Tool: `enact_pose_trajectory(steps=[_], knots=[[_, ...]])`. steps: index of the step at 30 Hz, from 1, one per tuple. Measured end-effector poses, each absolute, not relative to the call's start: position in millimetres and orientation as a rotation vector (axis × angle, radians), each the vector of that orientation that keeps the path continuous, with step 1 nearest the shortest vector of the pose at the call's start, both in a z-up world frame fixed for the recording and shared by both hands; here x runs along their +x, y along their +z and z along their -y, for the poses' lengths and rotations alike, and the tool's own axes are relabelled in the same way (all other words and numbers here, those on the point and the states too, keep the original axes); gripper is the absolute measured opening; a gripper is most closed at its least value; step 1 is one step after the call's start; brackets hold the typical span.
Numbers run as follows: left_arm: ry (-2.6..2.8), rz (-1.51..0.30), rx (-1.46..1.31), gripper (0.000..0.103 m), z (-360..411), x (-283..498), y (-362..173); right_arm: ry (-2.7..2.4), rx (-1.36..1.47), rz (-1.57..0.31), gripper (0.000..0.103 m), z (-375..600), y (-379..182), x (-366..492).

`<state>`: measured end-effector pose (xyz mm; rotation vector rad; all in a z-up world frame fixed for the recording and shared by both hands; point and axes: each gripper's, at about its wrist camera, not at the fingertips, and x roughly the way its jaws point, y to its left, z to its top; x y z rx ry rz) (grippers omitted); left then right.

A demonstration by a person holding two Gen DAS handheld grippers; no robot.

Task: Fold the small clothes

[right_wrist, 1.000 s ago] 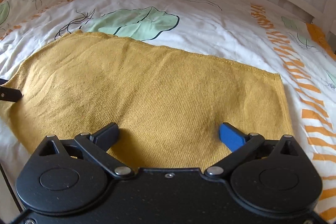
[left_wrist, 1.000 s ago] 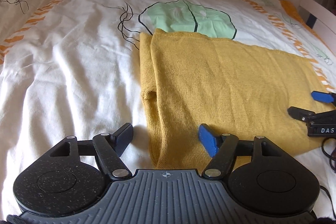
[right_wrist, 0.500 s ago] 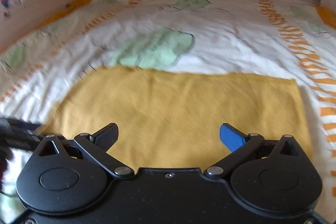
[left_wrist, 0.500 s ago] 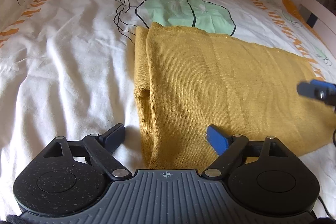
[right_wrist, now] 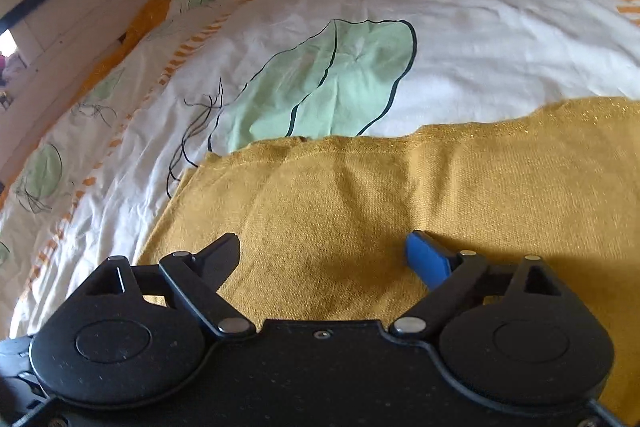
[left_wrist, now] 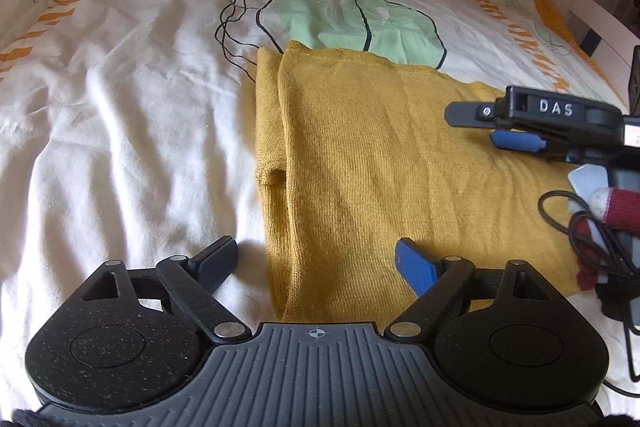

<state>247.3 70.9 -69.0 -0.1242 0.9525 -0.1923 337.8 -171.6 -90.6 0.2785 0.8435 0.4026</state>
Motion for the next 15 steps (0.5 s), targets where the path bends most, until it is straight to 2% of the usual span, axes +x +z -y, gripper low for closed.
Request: enact_pose_trajectory(steps=[9,15], knots=[[-0.097,-0.845,-0.163,0.085,-91,238,-44,0.422,0.28,-0.845,0.093,169,-78,305],[-0.094,-0.857,-0.174,0.085,-96,241,-44,0.438,0.233,-0.858,0.095,160,-82,266]])
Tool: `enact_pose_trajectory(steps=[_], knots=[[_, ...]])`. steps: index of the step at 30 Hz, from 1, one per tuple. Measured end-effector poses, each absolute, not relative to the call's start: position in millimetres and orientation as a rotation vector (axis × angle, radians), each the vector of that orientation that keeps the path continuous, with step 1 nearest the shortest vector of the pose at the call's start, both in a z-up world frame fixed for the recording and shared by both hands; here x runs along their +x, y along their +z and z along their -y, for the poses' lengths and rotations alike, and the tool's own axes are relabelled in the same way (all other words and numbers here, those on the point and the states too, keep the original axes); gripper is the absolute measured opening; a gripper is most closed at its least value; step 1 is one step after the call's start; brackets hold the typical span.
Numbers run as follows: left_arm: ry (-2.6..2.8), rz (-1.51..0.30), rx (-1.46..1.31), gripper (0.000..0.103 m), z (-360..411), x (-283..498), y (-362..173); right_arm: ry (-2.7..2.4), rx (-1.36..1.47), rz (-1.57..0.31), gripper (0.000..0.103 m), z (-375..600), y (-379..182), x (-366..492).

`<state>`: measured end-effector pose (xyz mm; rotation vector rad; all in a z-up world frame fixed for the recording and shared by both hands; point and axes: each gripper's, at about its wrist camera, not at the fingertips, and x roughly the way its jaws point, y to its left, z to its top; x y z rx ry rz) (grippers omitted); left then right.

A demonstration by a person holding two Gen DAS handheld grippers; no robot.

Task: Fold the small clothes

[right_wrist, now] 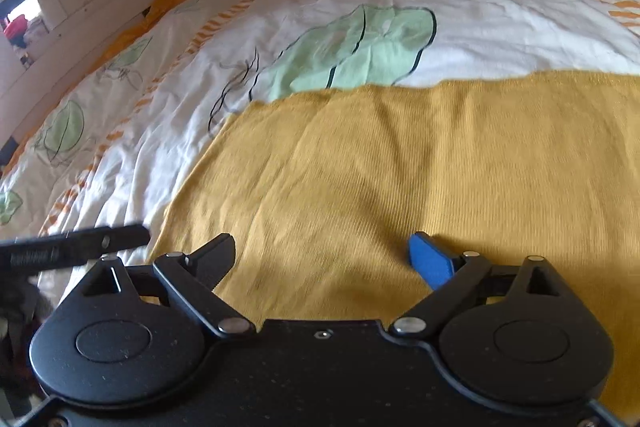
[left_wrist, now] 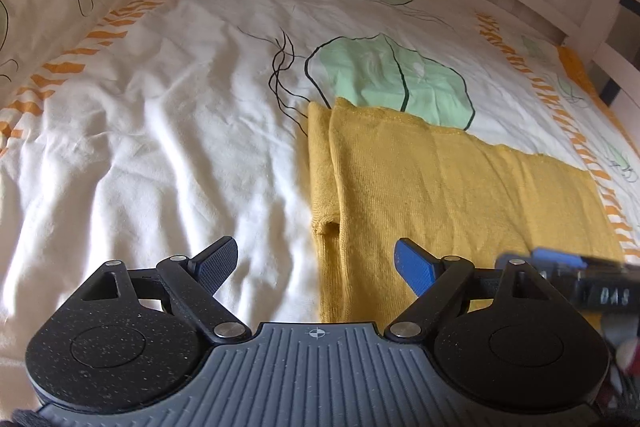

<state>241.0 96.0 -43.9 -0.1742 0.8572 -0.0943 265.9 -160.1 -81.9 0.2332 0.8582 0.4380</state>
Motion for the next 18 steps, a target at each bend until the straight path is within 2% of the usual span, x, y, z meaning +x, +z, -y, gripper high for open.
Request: enact_pose_trajectory(steps=[7,18], knots=[[-0.104,-0.882,-0.151,0.085,-93,240,-49,0.446,0.181,-0.863,0.102,147,-86,237],[-0.107,-0.888,-0.159,0.085,-96,240,-49,0.446,0.104,-0.842,0.103,137,-91,220]])
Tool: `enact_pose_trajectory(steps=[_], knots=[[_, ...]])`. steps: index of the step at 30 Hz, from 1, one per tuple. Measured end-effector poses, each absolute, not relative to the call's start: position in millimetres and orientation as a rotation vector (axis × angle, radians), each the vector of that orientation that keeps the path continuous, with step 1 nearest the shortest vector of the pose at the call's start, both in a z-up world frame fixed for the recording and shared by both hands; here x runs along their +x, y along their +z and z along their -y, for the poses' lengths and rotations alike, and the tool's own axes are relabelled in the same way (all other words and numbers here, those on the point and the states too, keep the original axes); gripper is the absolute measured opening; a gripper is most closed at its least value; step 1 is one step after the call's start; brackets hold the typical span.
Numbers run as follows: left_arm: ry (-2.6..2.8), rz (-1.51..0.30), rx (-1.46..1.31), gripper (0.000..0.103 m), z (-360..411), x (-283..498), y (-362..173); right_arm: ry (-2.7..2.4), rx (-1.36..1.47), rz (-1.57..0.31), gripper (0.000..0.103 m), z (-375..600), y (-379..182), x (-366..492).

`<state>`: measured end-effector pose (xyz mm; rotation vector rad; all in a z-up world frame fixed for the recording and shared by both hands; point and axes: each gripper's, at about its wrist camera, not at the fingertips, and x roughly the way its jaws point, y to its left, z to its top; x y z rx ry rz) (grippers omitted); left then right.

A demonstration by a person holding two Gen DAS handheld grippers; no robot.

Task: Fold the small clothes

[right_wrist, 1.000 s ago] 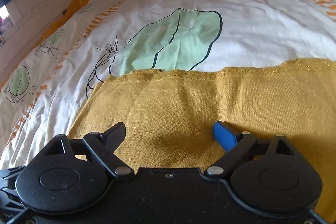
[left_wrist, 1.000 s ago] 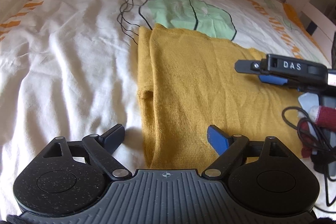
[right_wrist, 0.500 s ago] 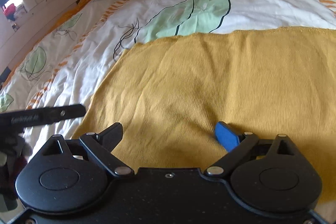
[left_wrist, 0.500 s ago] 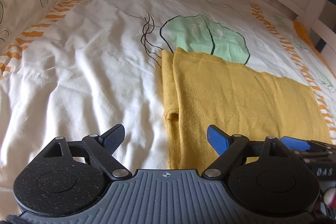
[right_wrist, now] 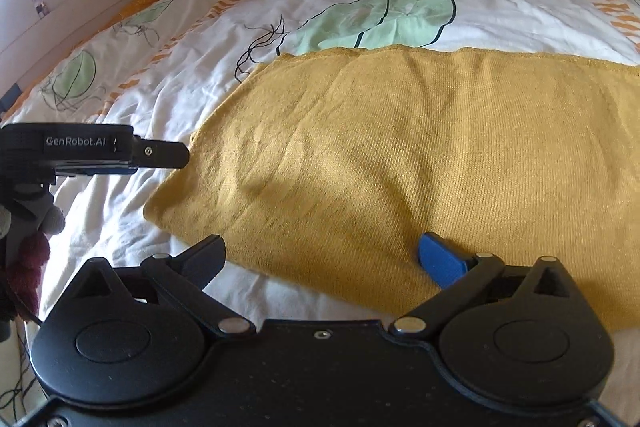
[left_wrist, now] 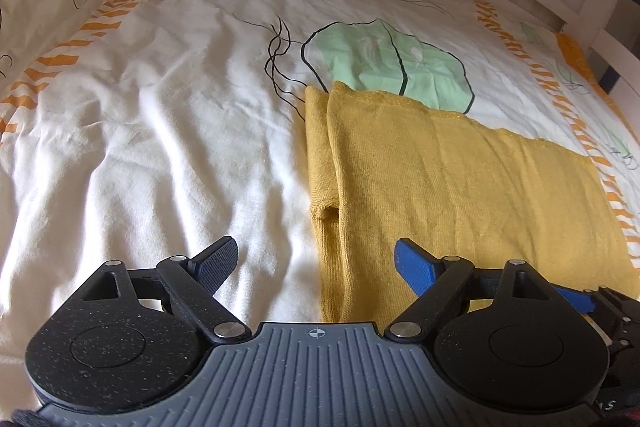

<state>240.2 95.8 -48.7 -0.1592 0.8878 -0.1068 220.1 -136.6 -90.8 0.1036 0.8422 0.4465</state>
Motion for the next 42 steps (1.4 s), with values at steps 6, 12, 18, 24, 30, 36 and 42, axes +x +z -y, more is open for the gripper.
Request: enact_pose_trajectory(steps=[6,12,18,24,30,36,42], knots=[[-0.109,-0.891,-0.154,0.085,-94,241,-49,0.473,0.27,-0.838,0.102,171,-71,221],[-0.119,-0.892,-0.143,0.085,-89,241,-49,0.328,0.398,-0.761,0.102,250,-46,215],[-0.126,-0.892,-0.136,0.085,-84,240,-50,0.143,0.425,-0.775,0.102,334,-47,216],[-0.131,-0.898,-0.129,0.085,-80,239,-51,0.129,0.513,-0.84,0.102,374,-73,229],[-0.135,-0.899,-0.121,0.085,-76,238,-51,0.229,0.684,-0.802,0.103,390,-100,246],[-0.15,-0.876,-0.097,0.085,-63,236,-40,0.323,0.788,-0.751,0.103,395,-113,273],[-0.196,-0.854,-0.06,0.085,-28,249,-23,0.391,0.684,-0.74,0.103,388,-113,276]])
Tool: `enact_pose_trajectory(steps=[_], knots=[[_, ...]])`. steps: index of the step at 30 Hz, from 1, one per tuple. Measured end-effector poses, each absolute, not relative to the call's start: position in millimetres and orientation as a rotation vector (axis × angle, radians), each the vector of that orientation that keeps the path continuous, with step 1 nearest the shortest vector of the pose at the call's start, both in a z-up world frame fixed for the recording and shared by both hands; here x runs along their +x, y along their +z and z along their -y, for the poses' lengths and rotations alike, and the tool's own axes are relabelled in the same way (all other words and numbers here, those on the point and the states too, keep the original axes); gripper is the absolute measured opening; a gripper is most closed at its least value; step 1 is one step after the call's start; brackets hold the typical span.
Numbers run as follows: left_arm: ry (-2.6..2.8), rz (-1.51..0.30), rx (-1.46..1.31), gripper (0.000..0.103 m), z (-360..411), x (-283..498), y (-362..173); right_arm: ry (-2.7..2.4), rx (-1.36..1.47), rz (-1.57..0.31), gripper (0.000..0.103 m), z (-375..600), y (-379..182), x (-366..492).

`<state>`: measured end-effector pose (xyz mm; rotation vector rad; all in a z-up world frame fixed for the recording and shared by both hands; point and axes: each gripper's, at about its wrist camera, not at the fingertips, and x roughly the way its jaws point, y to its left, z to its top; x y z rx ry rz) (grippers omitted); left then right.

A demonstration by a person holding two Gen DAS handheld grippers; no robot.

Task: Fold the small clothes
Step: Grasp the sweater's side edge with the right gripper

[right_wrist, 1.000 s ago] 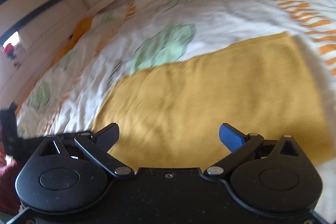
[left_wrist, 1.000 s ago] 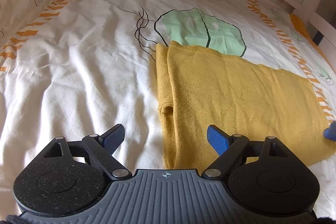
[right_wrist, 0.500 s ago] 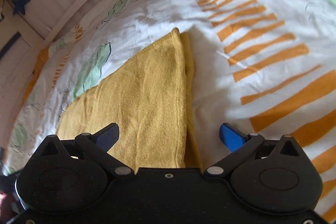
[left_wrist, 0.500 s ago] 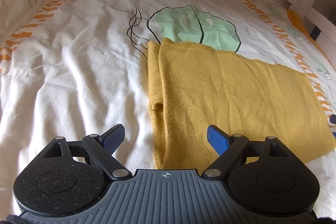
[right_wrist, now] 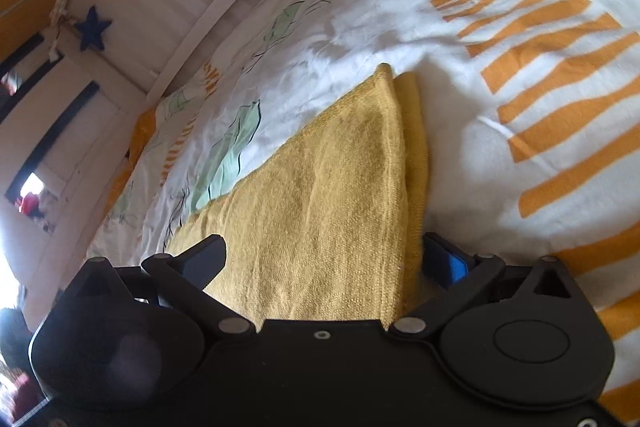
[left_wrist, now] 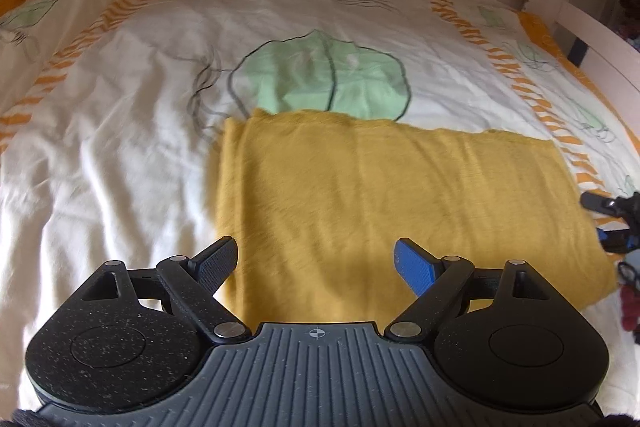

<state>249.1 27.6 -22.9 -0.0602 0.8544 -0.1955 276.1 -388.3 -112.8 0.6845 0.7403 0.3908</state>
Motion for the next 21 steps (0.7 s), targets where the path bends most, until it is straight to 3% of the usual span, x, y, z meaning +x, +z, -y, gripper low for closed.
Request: enact_pose_trajectory(steps=[6,14,21], knots=[[-0.254,-0.872,-0.061,0.085,19,277,-23,0.418,0.658,-0.704,0.103,388,-115,269],[-0.237,-0.967,0.06,0.085,67,312,-62,0.434,0.652,-0.673,0.103,389,-118,266],[-0.223,-0.972,0.087,0.093,68,317,-74,0.452,0.684,-0.699,0.103,394,-116,270]])
